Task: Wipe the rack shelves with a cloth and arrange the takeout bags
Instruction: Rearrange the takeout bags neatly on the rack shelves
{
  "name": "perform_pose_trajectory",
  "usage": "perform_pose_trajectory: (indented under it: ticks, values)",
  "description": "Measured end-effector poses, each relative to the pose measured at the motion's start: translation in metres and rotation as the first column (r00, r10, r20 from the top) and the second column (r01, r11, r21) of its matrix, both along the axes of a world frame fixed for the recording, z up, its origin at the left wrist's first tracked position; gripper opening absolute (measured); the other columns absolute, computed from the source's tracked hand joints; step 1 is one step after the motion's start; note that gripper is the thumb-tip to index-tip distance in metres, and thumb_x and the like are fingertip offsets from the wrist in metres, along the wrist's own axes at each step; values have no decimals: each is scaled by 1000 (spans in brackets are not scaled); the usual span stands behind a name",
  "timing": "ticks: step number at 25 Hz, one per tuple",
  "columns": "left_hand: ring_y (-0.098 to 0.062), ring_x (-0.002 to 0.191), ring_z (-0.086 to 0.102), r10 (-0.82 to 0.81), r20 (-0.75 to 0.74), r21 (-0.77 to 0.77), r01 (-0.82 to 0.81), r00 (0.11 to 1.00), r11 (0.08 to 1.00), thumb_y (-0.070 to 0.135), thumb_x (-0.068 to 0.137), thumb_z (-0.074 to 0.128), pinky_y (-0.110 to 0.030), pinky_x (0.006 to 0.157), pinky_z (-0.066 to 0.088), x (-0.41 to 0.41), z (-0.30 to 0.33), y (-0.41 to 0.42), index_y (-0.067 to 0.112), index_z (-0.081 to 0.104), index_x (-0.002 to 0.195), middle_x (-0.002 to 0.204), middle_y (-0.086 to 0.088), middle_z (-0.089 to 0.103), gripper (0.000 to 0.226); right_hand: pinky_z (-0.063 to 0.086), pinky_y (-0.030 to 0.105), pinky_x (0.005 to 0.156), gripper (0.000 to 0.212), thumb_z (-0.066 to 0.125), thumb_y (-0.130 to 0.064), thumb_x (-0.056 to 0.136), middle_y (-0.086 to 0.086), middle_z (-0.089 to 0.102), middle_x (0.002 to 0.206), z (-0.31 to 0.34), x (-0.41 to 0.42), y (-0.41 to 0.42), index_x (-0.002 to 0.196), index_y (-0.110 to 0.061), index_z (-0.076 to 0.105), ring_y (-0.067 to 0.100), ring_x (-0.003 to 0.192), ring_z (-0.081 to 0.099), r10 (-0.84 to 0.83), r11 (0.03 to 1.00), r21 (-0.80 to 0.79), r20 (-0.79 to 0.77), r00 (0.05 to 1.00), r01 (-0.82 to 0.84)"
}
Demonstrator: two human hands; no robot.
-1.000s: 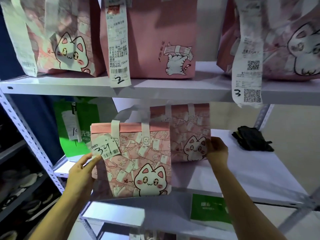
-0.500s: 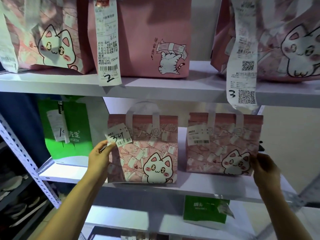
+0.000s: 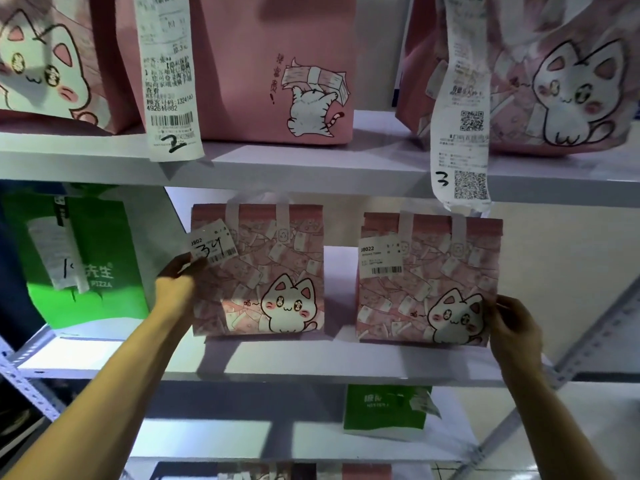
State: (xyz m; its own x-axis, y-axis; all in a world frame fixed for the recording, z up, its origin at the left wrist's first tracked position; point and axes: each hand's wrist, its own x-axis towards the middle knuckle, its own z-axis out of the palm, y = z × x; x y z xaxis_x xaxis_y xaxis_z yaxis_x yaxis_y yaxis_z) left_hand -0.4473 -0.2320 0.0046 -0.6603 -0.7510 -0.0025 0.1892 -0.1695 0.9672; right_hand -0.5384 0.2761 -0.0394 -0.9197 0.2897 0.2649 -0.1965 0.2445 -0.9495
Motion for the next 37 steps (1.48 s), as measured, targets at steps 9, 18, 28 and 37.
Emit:
perform_pose_trajectory:
  ticks: [9, 18, 28, 37]
  values:
    - [-40, 111, 64, 11, 88, -144, 2, 996, 990, 8, 95, 62, -56, 99, 51, -5, 3, -1, 7, 62, 122, 123, -24, 66, 27, 54, 27, 70, 24, 61, -23, 99, 9, 70, 100, 4, 1, -4, 119, -10, 65, 12, 82, 67, -41, 999, -30, 16, 999, 42]
    - [-27, 108, 55, 208, 136, -663, -66, 969, 746, 14, 98, 56, -40, 91, 45, 38, 26, 34, 9, 43, 137, 122, -10, 50, 42, 53, 24, 68, 28, 62, -31, 98, 3, 69, 102, -3, 10, -5, 122, -17, 63, 1, 86, 65, -68, 997, -45, -30, 997, 67]
    - [-40, 141, 32, 326, 156, -928, 25, 932, 373, 18, 86, 72, -58, 115, 28, 56, 10, 123, 11, 49, 141, 154, -21, 32, 60, 48, 21, 73, 32, 61, -23, 98, 6, 69, 115, -7, 7, 4, 130, -19, 59, 15, 95, 65, -102, 994, -40, -39, 994, 101]
    - [-40, 146, 27, 179, 349, -936, 331, 920, 121, 25, 90, 65, -58, 108, 40, 61, -62, 160, 29, 49, 144, 161, -15, 27, 57, 46, 19, 70, 32, 62, -29, 98, -2, 67, 109, -16, 8, 4, 129, -24, 60, -3, 88, 62, -66, 994, -85, 10, 998, 66]
